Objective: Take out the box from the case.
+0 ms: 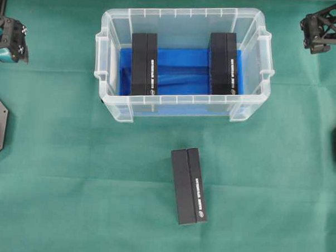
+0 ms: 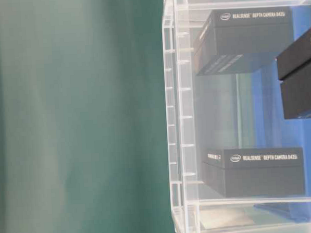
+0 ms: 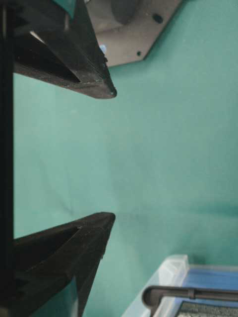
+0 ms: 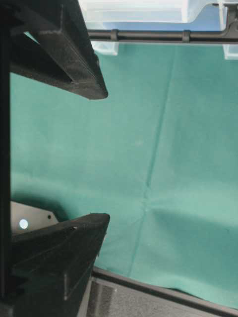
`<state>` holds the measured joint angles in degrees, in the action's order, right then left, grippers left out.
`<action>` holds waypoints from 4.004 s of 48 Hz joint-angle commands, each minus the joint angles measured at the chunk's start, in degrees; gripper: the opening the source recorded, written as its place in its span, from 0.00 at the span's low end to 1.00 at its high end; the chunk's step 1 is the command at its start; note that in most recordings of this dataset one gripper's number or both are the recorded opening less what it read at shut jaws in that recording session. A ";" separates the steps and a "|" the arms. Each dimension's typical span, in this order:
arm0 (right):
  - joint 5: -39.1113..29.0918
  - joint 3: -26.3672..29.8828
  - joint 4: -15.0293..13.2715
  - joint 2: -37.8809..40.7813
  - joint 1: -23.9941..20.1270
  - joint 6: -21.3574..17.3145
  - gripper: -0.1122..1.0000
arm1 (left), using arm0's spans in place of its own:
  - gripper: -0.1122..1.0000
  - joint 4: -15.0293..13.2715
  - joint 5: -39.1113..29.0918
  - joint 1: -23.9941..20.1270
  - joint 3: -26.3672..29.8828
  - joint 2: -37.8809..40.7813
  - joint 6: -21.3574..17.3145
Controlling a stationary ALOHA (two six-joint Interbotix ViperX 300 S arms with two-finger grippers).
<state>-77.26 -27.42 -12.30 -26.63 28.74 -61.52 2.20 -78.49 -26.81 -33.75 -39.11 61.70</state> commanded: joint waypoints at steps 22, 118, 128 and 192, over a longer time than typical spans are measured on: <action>2.55 0.53 -0.44 -0.26 0.09 0.26 0.94 | 0.96 0.09 4.04 6.59 15.21 16.08 5.36; 8.61 -1.49 -1.67 -1.41 0.09 0.35 0.94 | 0.96 1.14 -0.18 12.13 43.33 41.22 8.70; 8.61 -1.49 -1.67 -1.41 0.09 0.35 0.94 | 0.96 1.14 -0.18 12.13 42.89 41.31 8.70; 8.70 -2.64 -1.49 -2.20 0.00 0.53 0.94 | 0.96 1.23 12.39 10.55 30.59 47.37 9.67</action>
<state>-68.91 -30.59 -13.71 -28.21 28.74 -61.08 3.16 -66.27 -16.00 -3.69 8.96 71.46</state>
